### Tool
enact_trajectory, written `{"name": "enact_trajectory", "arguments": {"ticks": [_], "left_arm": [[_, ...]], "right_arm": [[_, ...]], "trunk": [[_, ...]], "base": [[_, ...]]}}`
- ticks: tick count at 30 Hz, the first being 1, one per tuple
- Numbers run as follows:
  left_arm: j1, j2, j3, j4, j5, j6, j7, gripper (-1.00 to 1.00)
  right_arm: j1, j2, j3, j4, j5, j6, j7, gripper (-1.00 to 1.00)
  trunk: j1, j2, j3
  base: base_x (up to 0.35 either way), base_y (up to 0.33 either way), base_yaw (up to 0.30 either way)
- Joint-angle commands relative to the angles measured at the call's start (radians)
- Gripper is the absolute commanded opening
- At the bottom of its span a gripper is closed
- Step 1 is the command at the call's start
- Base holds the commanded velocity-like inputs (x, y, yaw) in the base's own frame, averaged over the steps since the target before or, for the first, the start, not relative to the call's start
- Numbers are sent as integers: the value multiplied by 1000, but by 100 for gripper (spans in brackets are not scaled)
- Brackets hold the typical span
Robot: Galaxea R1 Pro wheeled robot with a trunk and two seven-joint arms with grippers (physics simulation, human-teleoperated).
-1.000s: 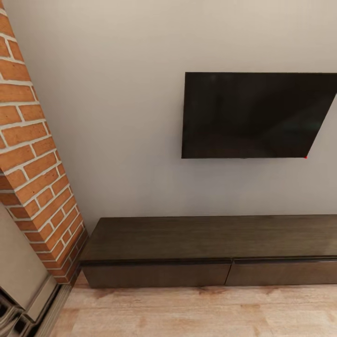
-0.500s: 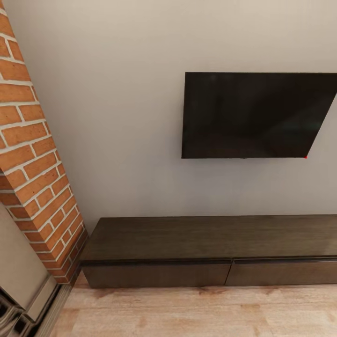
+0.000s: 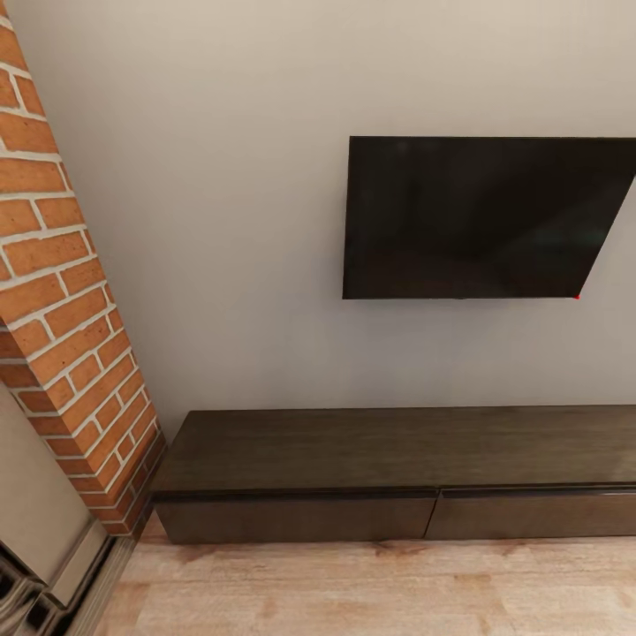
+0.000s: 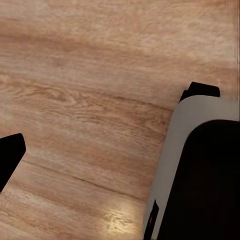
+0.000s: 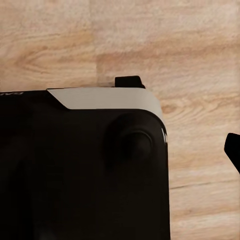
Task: Place each of the two pumpkins and all three candles from the living room inside a cabinet in the living room (use any cabinet), then make sure every cabinet is closed, and position the cauldron so it is next to a table in the living room.
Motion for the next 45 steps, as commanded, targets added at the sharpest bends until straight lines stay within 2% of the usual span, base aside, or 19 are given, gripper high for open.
{"name": "enact_trajectory", "arguments": {"ticks": [1, 10, 18, 45], "left_arm": [[0, -1, -8, -1, 8, -1, 4, 100], [0, -5, -5, -1, 10, -1, 4, 100], [0, -5, -5, -2, 10, -1, 4, 100], [0, -5, -5, -2, 12, -1, 4, 100]], "right_arm": [[-1, 1, 7, 4, -9, -6, 0, 100], [-1, 2, 8, 0, -6, -49, 2, 100], [-1, 7, 14, -3, 2, -52, 2, 100], [-1, 5, 6, -6, -8, -53, 9, 100]], "trunk": [[0, -1, -1], [0, -1, -1], [0, -1, -1], [0, -1, -1]], "base": [[0, 0, 0], [0, 0, 0], [0, 0, 0], [0, 0, 0]]}}
